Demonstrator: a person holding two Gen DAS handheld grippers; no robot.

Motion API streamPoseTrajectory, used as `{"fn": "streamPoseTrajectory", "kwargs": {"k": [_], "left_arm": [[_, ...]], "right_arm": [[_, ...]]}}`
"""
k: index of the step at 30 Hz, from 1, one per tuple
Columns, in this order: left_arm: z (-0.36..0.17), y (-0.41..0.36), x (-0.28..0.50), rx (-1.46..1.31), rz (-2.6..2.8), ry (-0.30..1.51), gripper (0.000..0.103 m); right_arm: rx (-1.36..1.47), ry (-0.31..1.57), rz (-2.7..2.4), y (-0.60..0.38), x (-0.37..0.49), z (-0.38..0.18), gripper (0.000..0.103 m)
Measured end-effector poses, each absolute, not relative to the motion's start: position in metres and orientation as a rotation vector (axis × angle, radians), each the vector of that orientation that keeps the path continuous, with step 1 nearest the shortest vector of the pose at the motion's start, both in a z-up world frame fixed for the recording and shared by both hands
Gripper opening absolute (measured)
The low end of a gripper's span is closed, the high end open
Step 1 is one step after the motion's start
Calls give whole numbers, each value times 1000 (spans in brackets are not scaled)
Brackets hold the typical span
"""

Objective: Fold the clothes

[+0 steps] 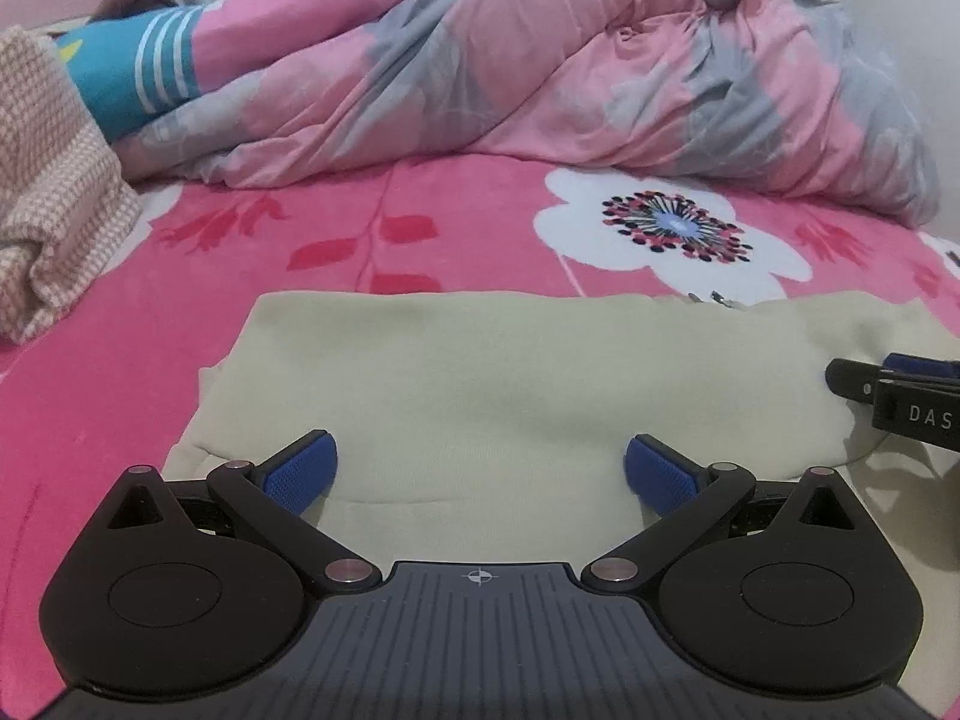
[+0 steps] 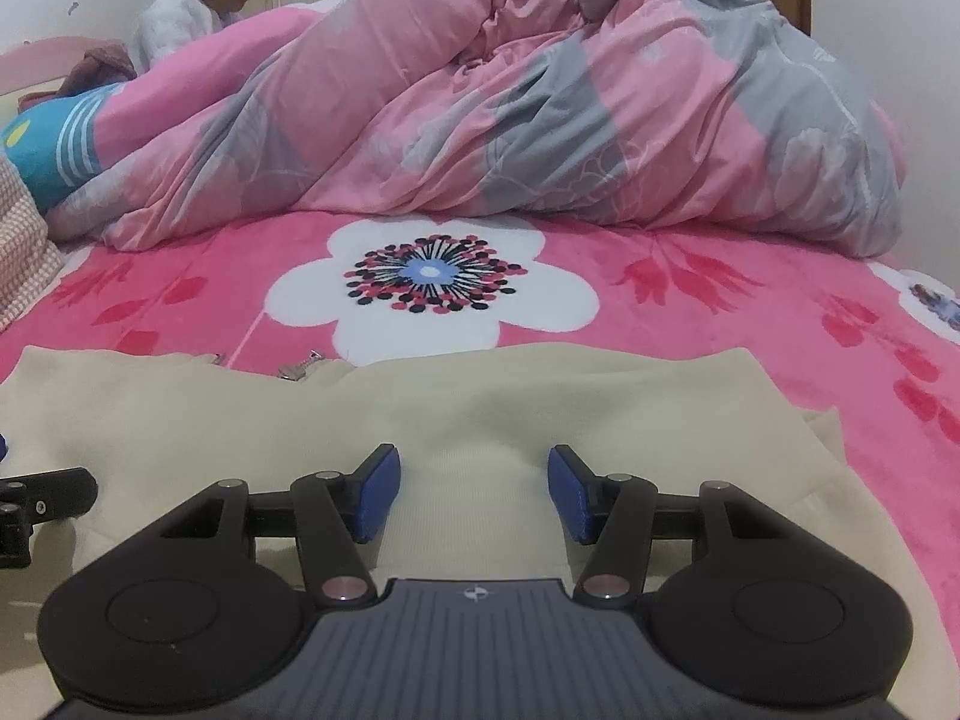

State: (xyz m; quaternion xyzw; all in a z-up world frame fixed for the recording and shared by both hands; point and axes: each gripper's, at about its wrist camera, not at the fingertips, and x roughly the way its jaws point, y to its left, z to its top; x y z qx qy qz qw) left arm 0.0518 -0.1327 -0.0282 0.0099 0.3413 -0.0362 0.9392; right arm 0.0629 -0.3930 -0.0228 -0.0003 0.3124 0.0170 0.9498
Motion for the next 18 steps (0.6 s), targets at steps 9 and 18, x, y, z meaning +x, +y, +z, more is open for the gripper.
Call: {"fn": "streamPoseTrajectory", "kwargs": {"k": [9, 18], "left_arm": [[-30, -132, 50, 18, -78, 680, 103], [-31, -132, 49, 19, -78, 665, 103]], "right_arm": [[15, 623, 40, -396, 59, -23, 57], [14, 617, 41, -395, 58, -24, 58]]}}
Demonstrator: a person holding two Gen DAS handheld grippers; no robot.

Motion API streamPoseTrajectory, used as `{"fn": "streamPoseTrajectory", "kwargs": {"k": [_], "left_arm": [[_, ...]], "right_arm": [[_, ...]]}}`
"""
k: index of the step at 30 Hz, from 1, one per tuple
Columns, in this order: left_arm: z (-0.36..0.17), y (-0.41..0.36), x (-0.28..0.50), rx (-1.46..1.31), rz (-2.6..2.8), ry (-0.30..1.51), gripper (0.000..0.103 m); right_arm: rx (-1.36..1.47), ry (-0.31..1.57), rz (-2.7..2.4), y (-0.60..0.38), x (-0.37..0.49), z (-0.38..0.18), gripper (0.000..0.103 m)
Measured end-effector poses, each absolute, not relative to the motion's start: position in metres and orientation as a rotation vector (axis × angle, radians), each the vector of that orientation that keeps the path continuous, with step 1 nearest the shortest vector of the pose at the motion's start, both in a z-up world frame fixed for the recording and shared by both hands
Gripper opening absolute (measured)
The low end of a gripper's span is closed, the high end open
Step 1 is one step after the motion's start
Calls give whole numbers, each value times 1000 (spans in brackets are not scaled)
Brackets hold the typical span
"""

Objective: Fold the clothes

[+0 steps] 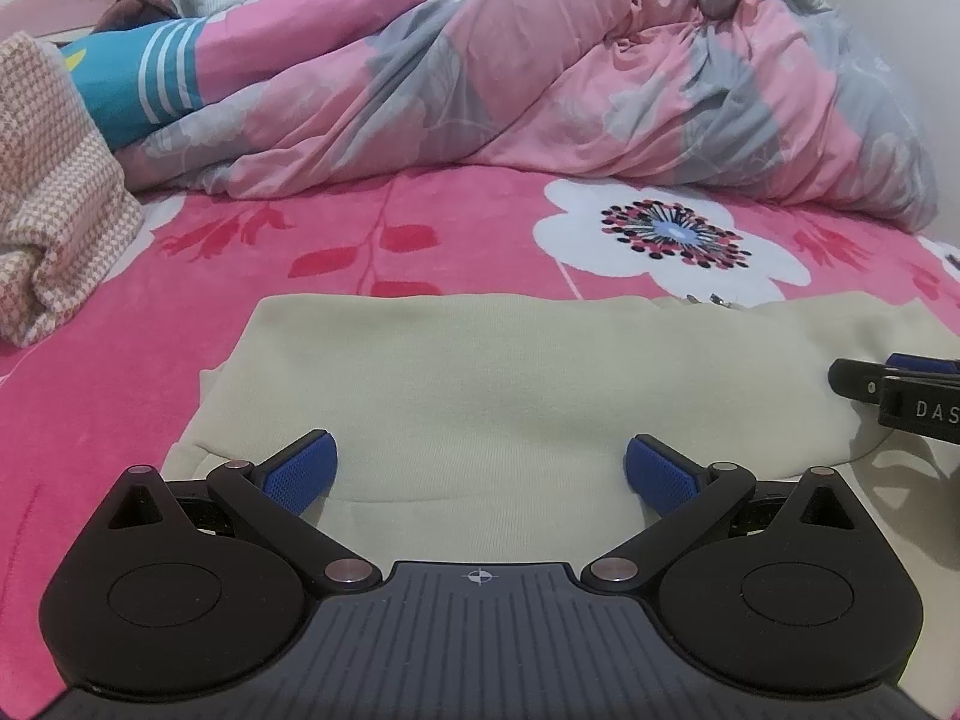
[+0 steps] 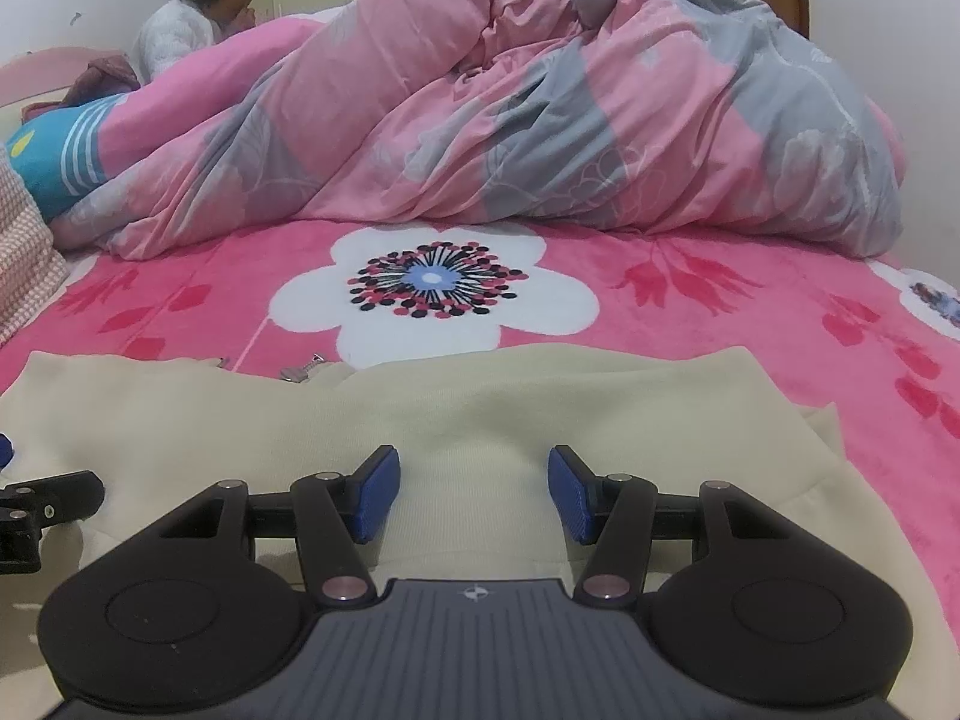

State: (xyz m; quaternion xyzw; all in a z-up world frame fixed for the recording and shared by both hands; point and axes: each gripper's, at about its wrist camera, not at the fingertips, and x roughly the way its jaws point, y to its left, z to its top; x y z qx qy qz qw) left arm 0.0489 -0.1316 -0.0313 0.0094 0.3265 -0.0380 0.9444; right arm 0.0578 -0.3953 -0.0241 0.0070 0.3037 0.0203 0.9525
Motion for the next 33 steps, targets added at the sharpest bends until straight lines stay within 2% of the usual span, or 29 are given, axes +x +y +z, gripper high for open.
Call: {"fn": "streamPoseTrajectory", "kwargs": {"k": [10, 15, 22, 28, 33], "left_arm": [[-31, -132, 49, 21, -78, 666, 103], [-31, -132, 49, 21, -76, 668, 103], [-31, -131, 50, 20, -78, 670, 103], [-31, -131, 50, 20, -80, 670, 103], [-31, -131, 49, 20, -79, 671, 103]], "right_arm": [[26, 616, 42, -397, 56, -20, 57], [66, 566, 5, -417, 46, 9, 57], [101, 653, -50, -442, 52, -12, 56], [109, 616, -20, -434, 23, 5, 56], [96, 619, -29, -434, 9, -7, 56]]}}
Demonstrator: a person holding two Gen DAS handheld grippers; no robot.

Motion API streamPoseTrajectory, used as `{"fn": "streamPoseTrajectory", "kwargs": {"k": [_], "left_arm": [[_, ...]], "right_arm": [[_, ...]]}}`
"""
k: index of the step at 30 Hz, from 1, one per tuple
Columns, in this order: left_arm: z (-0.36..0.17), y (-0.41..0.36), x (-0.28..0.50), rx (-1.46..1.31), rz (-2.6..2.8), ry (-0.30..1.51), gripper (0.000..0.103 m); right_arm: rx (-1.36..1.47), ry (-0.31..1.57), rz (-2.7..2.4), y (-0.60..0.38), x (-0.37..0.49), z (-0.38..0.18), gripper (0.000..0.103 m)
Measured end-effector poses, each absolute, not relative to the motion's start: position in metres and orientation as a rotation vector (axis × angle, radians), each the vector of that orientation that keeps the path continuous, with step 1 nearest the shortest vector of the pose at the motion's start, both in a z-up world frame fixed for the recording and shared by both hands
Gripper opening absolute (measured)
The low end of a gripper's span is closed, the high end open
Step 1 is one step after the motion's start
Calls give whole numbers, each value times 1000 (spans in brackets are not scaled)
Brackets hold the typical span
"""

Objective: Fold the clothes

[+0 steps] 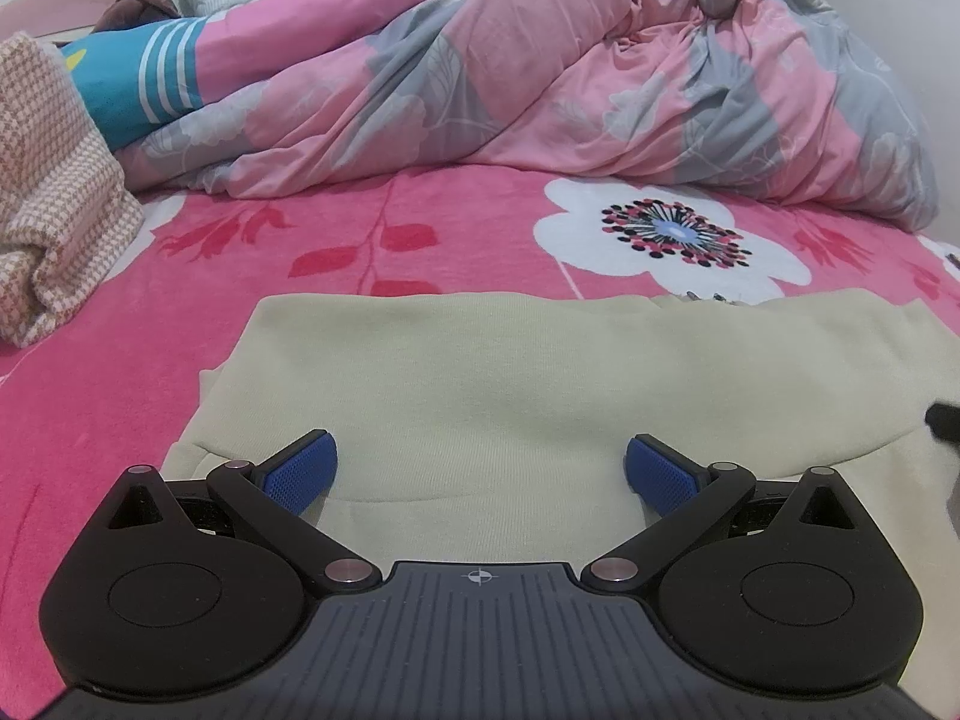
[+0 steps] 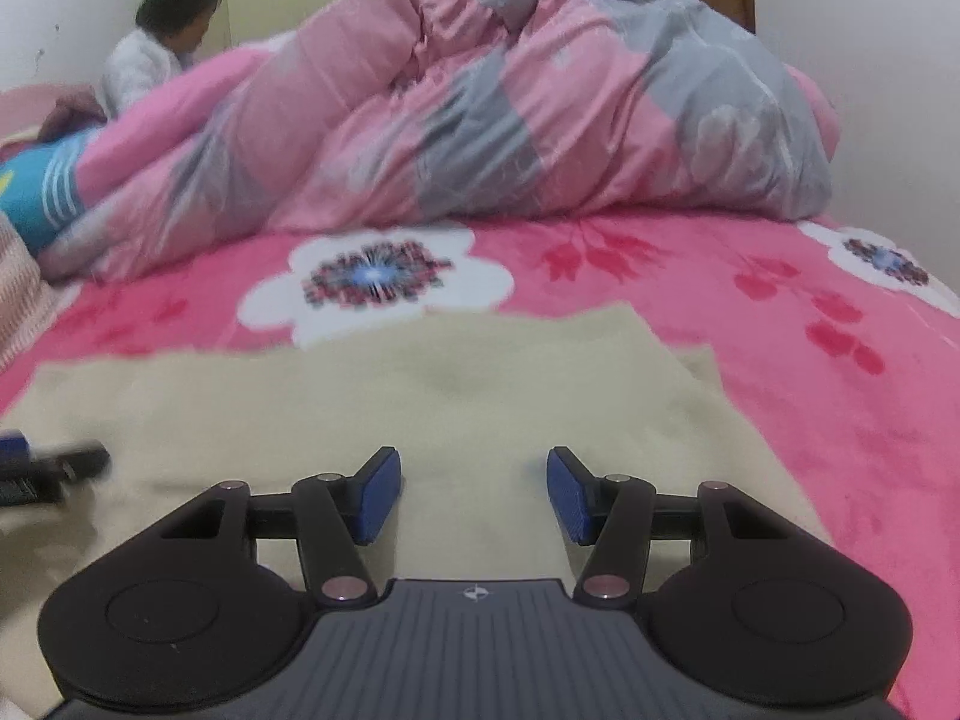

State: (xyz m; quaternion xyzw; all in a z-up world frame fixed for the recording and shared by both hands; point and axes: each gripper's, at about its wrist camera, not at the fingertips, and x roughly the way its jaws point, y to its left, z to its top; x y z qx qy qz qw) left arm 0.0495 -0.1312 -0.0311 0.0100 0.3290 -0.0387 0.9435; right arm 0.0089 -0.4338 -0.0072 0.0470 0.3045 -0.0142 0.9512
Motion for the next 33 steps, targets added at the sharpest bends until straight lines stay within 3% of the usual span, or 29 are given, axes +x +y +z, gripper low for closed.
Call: {"fn": "streamPoseTrajectory", "kwargs": {"k": [8, 15, 26, 33], "left_arm": [[-32, -132, 49, 22, -79, 667, 103], [-29, -126, 41, 1, -103, 649, 103], [-45, -44, -39, -142, -187, 605, 103], [-40, -44, -53, -80, -217, 561, 103]], "right_arm": [[42, 524, 49, -419, -27, 0, 57], [-55, 491, 86, -407, -36, -34, 59], [-42, 479, 85, -406, -37, -36, 59], [-41, 477, 83, -406, -38, -36, 59]]}}
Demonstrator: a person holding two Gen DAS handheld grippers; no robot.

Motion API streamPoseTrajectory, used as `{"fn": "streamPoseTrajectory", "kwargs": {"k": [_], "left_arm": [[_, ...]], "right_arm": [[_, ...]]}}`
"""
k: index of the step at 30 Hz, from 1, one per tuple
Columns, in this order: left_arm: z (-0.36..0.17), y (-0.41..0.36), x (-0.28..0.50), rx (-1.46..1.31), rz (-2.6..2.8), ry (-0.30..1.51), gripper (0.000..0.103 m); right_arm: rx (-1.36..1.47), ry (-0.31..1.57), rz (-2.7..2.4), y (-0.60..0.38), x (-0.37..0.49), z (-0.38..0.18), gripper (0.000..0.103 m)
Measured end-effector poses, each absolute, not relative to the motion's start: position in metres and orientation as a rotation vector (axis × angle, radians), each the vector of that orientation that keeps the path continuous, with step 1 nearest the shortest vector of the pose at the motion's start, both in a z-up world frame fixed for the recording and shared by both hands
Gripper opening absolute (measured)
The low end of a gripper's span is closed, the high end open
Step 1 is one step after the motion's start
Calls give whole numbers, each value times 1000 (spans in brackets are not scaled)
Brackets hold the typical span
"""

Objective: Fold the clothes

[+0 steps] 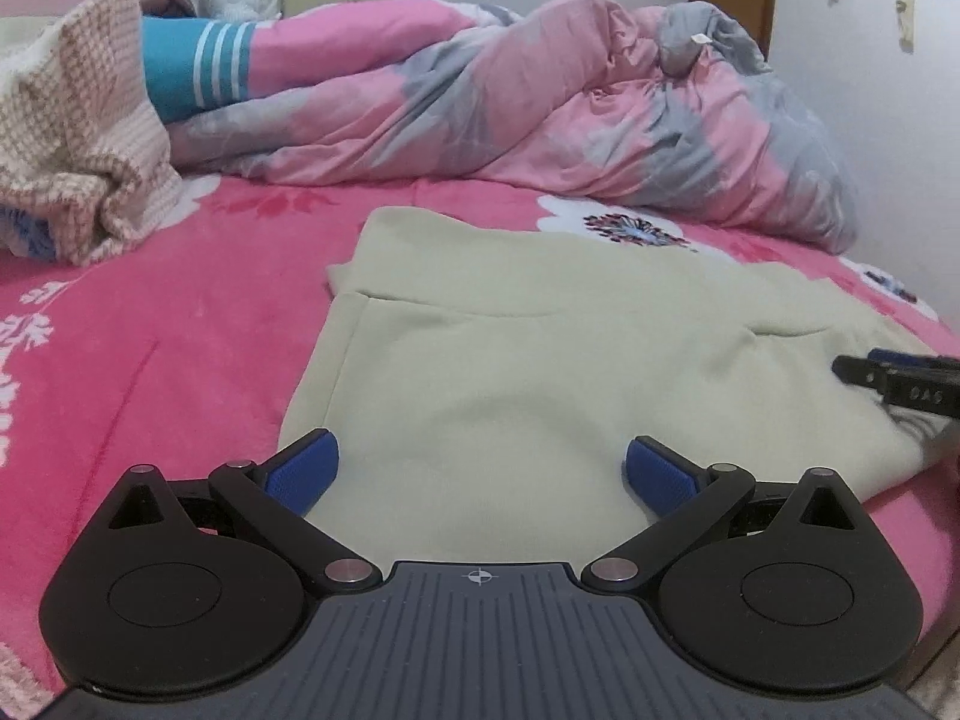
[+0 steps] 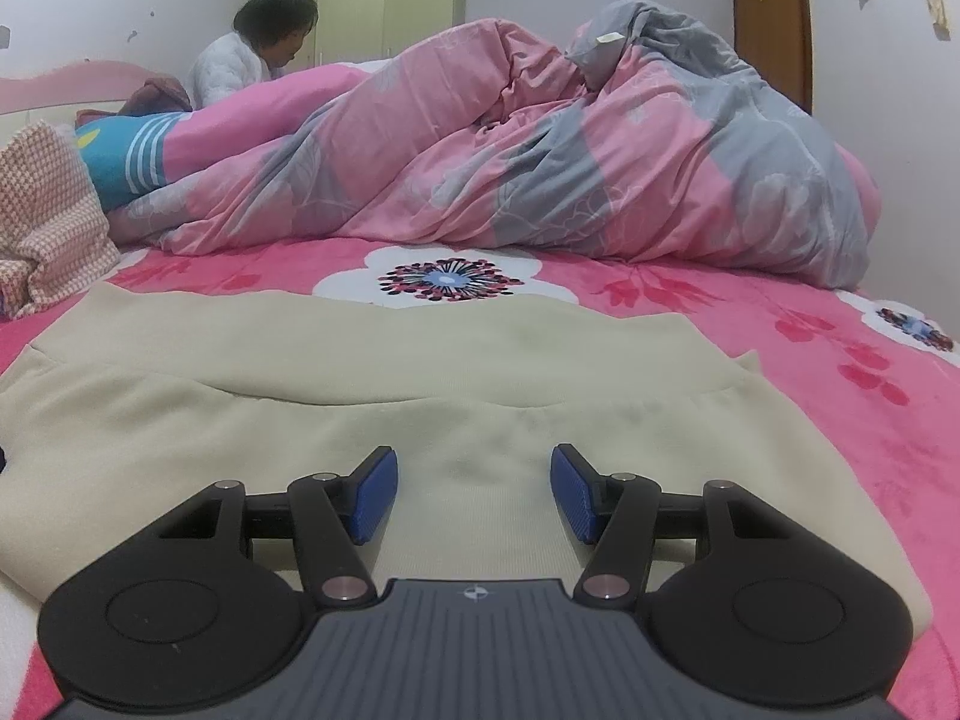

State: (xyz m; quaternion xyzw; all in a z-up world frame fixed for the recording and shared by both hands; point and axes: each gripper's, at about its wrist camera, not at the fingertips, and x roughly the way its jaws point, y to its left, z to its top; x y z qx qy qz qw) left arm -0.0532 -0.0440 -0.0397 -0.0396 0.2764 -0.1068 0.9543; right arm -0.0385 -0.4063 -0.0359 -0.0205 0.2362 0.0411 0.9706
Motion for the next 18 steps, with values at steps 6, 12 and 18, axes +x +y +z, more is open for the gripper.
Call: {"fn": "streamPoseTrajectory", "kwargs": {"k": [6, 12, 18], "left_arm": [[-11, -52, -70, -29, -213, 439, 103], [-7, -89, -40, -30, -227, 490, 103], [-27, -116, -5, 39, -78, 674, 103]], "right_arm": [[-42, 467, 83, -407, -38, -37, 59], [-44, 463, 80, -406, -38, -38, 60], [-45, 463, 76, -405, -38, -37, 60]]}}
